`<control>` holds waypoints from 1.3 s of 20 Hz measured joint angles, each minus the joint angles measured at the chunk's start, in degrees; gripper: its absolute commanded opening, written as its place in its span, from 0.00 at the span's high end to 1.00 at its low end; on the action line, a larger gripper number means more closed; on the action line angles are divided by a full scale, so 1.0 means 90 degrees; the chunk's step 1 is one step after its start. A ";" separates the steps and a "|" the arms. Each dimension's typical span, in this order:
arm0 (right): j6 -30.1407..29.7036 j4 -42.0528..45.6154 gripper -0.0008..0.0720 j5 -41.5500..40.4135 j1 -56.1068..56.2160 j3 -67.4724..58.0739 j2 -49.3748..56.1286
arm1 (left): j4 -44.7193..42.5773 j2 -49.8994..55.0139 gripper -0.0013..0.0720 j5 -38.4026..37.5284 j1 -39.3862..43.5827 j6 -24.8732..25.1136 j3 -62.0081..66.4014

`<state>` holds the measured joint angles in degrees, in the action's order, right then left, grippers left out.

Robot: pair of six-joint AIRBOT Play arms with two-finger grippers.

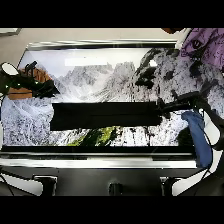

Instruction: Fold the clothes and pants, and hang the long-sleeved shirts on hangers.

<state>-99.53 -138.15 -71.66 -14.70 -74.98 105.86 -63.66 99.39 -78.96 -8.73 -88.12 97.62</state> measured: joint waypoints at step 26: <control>0.3473 0.3667 0.95 -0.1474 0.0187 -0.1348 -0.3893 | 0.4415 0.2317 0.96 0.4532 0.5663 -0.1168 0.0124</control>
<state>-68.27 -105.14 -84.93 -13.02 -87.11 70.83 -23.92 120.25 -38.17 42.24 -98.63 98.74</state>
